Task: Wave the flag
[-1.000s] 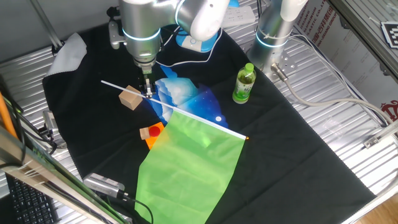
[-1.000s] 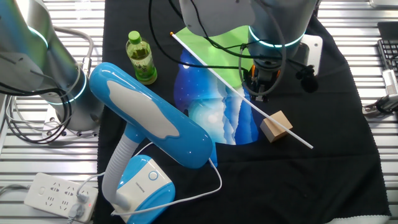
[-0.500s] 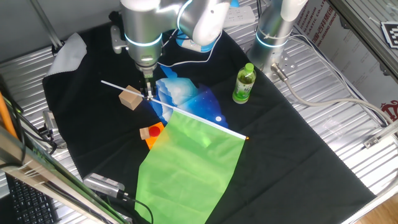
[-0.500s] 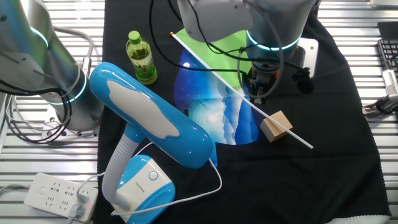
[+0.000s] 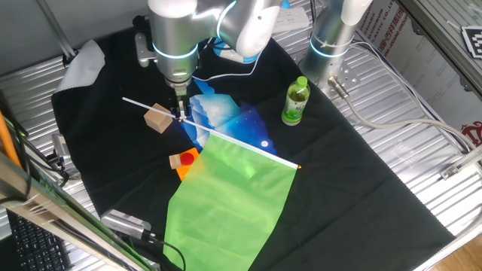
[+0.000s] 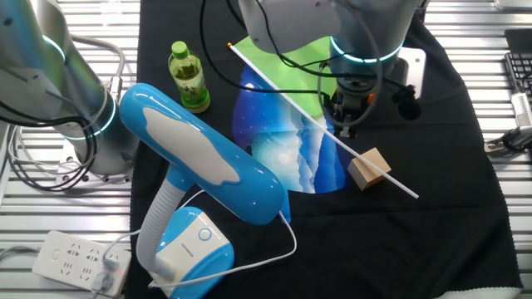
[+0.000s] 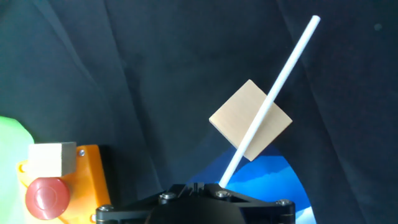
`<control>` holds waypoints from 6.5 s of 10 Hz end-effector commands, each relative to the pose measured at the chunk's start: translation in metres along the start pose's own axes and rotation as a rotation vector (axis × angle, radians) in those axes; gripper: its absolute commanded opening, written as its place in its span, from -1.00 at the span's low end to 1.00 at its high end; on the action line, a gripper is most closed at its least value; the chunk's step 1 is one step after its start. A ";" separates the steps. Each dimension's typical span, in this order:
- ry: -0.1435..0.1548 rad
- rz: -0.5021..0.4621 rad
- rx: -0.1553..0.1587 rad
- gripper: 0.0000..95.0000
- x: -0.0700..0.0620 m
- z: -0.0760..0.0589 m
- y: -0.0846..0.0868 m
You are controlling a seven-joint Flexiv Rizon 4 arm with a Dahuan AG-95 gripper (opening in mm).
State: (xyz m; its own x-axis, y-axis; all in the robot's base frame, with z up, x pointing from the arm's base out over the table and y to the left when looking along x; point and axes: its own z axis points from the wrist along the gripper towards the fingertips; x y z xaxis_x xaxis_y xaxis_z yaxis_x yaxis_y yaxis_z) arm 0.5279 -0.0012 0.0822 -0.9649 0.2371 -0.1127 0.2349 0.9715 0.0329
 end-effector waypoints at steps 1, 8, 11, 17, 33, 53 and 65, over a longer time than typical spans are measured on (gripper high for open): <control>0.001 -0.007 -0.002 -0.60 0.000 0.000 0.000; -0.012 -0.011 -0.004 -0.60 0.002 0.012 -0.001; -0.015 -0.021 -0.001 -0.20 0.003 0.012 -0.002; -0.015 -0.032 -0.004 -0.20 0.005 0.011 -0.011; -0.038 -0.054 -0.012 0.20 0.009 0.030 -0.013; 0.003 -0.070 -0.004 0.20 0.012 0.044 -0.017; -0.004 -0.052 -0.007 -1.00 0.013 0.046 -0.017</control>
State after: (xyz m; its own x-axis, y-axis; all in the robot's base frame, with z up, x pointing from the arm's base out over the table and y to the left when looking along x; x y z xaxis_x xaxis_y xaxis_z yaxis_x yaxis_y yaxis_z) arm 0.5168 -0.0143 0.0350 -0.9751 0.1872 -0.1187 0.1845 0.9823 0.0334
